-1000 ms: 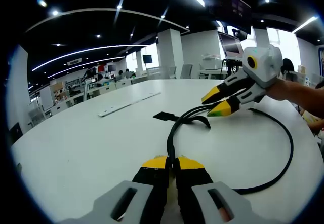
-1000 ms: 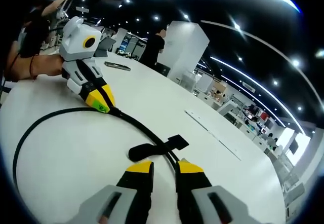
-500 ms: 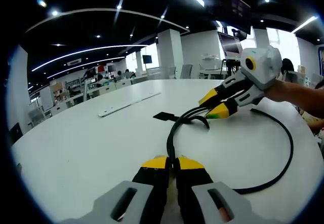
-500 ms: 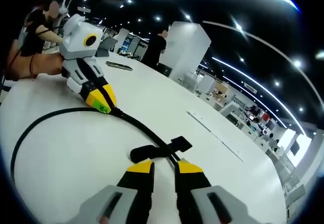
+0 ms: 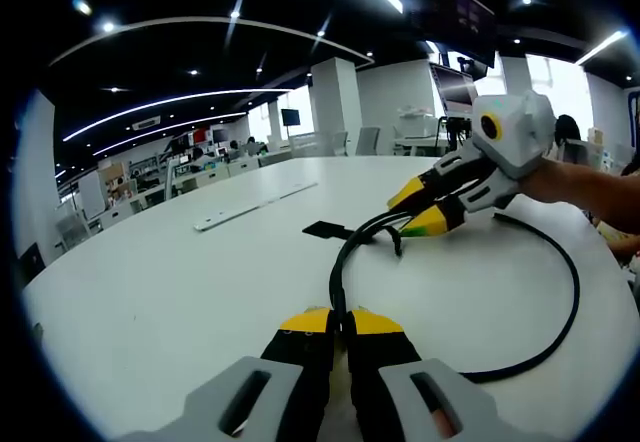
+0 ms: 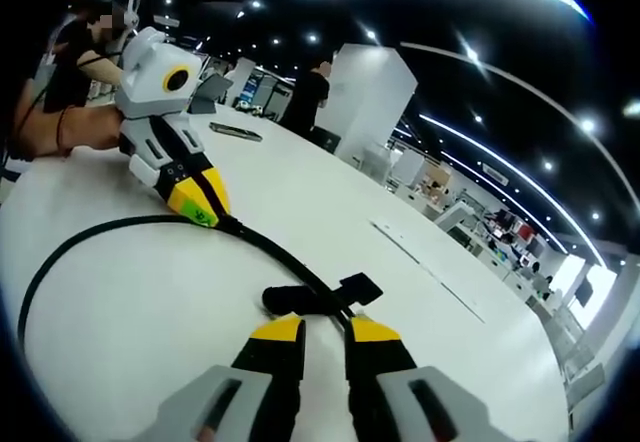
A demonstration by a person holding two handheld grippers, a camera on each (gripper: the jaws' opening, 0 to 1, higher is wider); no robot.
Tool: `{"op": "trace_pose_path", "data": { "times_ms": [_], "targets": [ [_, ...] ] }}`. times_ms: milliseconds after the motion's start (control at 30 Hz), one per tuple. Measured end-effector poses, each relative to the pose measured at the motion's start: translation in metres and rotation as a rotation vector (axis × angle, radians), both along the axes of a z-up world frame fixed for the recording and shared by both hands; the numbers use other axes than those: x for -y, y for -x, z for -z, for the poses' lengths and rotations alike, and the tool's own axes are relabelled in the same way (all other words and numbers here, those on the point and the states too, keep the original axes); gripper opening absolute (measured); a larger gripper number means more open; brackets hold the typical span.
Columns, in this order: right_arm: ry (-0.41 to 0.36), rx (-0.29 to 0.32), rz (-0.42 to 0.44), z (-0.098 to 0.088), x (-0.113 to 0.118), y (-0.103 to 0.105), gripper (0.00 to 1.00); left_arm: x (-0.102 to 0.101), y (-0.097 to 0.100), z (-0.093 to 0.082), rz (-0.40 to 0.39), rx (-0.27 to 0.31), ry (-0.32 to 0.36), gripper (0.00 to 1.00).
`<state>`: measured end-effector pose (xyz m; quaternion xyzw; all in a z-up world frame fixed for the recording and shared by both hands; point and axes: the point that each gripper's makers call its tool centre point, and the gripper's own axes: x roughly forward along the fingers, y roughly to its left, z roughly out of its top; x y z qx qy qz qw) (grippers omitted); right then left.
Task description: Find the charging cable on the desk, coil it up and secure with Velcro.
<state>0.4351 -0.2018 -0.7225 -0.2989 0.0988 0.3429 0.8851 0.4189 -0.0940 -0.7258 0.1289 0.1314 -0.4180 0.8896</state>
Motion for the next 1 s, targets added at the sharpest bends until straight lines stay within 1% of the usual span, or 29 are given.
{"op": "trace_pose_path", "data": {
  "times_ms": [300, 533, 733, 1000],
  "targets": [
    [-0.012, 0.006, -0.001, -0.002, -0.003, -0.003, 0.17, 0.000, 0.000, 0.000, 0.000, 0.000, 0.000, 0.06],
    [-0.016, 0.016, -0.008, -0.004, -0.010, -0.009, 0.16, 0.000, 0.000, 0.000, 0.000, 0.001, -0.001, 0.06],
    [-0.014, 0.018, -0.009, -0.003, -0.013, -0.015, 0.15, 0.000, -0.001, 0.000, 0.001, 0.002, -0.001, 0.06],
    [-0.008, 0.025, -0.018, -0.005, -0.018, -0.016, 0.14, -0.001, -0.001, 0.000, 0.000, 0.002, 0.000, 0.06]
  ]
}}
